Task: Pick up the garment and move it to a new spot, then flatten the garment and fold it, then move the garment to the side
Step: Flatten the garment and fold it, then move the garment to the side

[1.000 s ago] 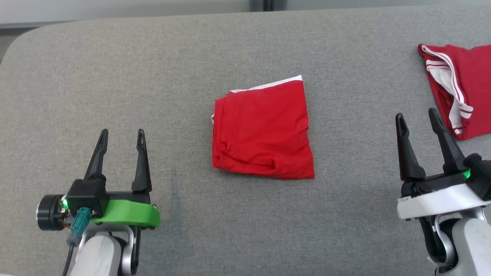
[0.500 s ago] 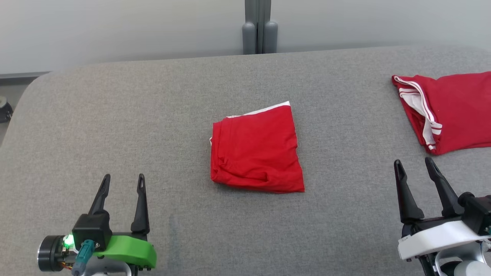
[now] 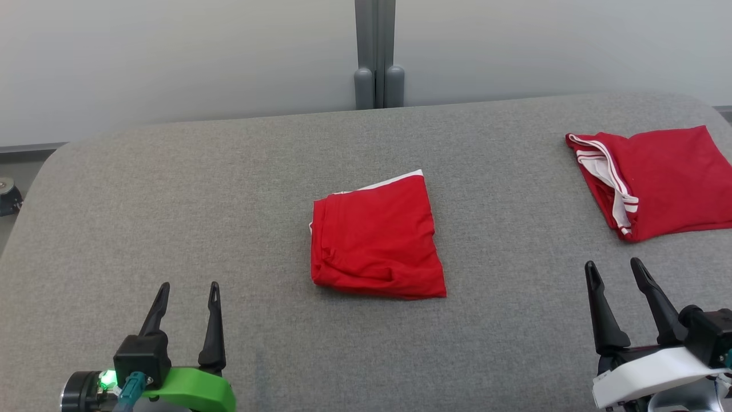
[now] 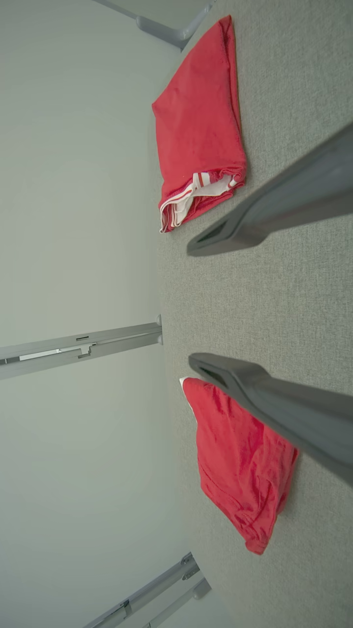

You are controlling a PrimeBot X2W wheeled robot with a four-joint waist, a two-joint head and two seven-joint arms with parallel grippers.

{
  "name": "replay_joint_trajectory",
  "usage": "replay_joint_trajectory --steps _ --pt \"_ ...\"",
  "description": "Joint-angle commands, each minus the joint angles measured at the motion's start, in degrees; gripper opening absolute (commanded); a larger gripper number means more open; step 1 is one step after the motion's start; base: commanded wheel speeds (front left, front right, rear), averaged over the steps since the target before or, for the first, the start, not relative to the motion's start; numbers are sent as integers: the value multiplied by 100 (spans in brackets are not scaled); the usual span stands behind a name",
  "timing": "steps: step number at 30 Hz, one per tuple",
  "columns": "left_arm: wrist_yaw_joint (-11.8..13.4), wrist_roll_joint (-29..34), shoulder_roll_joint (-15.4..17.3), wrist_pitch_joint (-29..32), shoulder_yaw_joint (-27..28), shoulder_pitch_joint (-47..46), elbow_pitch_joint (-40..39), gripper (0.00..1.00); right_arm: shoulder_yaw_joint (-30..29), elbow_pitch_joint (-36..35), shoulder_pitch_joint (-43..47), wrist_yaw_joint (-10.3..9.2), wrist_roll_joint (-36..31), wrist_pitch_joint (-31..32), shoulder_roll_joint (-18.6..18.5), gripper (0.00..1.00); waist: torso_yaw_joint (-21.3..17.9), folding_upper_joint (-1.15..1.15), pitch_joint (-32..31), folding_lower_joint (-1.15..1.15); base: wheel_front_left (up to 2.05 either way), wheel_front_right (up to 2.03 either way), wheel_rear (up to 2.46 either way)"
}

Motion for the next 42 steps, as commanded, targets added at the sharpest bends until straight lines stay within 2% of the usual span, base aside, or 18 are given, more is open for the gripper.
replay_joint_trajectory --steps 1,18,24,31,35,42 --pt "33 -40 52 11 2 96 6 100 -11 -22 59 -4 -10 8 1 100 -1 0 -12 0 0 0 0" --pt "59 -9 91 -4 -86 -44 -8 100 -123 -33 71 -4 -6 45 0 100 49 0 1 0 0 0 0" --pt "-5 42 5 -152 -178 -456 -85 100 -233 -43 -91 -4 33 153 -94 100 386 0 398 0 0 0 0" --pt "-135 102 -212 -376 -330 -1165 -133 100 -45 297 -675 -4 174 327 -456 100 1023 0 1309 0 0 0 0" --pt "-180 117 -389 -489 -364 -1469 -28 100 292 667 -1125 -4 294 390 -589 100 1314 0 1662 0 0 0 0" --pt "-293 146 -601 -561 -359 -1743 195 100 1060 1661 -1987 -5 555 348 -690 100 1561 0 1866 0 0 0 0"
